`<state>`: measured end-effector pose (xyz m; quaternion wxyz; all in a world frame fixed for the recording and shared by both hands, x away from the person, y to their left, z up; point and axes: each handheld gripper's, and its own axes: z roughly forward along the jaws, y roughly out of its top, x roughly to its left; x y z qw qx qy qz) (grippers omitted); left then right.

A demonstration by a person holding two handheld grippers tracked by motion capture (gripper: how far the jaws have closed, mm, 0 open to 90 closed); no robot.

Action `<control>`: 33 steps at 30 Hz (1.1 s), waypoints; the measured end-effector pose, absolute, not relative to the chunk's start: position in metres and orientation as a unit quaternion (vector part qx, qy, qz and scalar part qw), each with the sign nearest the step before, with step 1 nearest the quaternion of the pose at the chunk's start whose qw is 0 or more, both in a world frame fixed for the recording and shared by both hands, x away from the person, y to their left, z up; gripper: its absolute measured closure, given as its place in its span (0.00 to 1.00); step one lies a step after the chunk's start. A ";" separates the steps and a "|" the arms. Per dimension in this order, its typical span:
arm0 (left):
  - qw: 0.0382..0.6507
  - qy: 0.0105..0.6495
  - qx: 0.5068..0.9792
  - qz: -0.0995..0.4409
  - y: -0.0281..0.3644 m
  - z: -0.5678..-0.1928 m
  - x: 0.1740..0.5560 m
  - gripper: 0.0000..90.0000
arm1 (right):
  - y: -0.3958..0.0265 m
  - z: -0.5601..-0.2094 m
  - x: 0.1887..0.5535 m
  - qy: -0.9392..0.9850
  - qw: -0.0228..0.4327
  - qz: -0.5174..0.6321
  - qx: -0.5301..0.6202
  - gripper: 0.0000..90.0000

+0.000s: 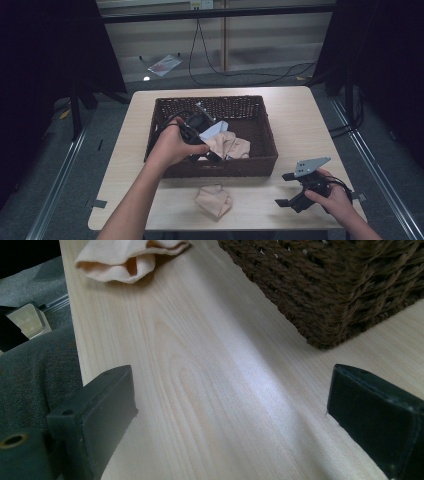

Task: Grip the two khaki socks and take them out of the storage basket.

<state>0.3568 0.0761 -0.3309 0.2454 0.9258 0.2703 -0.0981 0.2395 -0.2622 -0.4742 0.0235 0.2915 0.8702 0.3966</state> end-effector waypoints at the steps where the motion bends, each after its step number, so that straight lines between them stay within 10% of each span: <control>1: 0.256 0.271 0.923 -0.093 0.075 -0.330 0.360 0.28 | -0.262 -0.474 0.239 0.870 0.024 0.396 0.292 0.06; 33: 0.242 0.314 0.917 -0.039 0.061 -0.390 0.432 0.15 | -0.263 -0.473 0.239 0.870 0.026 0.397 0.291 0.06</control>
